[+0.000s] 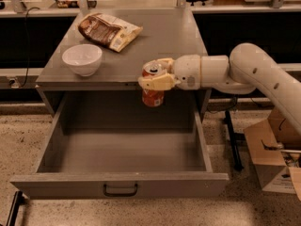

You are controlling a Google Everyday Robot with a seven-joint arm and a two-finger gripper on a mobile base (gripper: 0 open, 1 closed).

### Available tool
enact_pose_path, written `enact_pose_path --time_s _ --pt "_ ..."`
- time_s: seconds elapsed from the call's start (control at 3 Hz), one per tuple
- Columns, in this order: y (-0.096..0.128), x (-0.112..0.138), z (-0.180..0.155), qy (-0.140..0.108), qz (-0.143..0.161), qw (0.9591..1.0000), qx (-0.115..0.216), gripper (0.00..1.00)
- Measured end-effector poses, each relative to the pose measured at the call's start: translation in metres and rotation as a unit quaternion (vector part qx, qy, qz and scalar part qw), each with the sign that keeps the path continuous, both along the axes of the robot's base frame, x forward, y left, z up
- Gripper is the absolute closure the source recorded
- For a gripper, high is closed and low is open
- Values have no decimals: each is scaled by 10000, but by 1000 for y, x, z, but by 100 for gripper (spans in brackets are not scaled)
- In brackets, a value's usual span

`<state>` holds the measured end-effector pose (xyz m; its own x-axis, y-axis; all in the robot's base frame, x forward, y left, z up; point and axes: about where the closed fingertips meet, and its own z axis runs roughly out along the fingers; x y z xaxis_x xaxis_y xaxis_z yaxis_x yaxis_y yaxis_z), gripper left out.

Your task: Place coke can into top drawer

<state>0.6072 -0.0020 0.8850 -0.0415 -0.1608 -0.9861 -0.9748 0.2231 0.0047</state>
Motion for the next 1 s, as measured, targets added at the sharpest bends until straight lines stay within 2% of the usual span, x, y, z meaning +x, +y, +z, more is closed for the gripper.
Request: enact_pose_path --time_s 0.33,0.67,1.0 --pt "5 -42 -3 57 505 9987 100 100" --pt "9 -72 -8 72 910 9958 29 100" --pt "10 -73 -8 78 930 9956 28 100"
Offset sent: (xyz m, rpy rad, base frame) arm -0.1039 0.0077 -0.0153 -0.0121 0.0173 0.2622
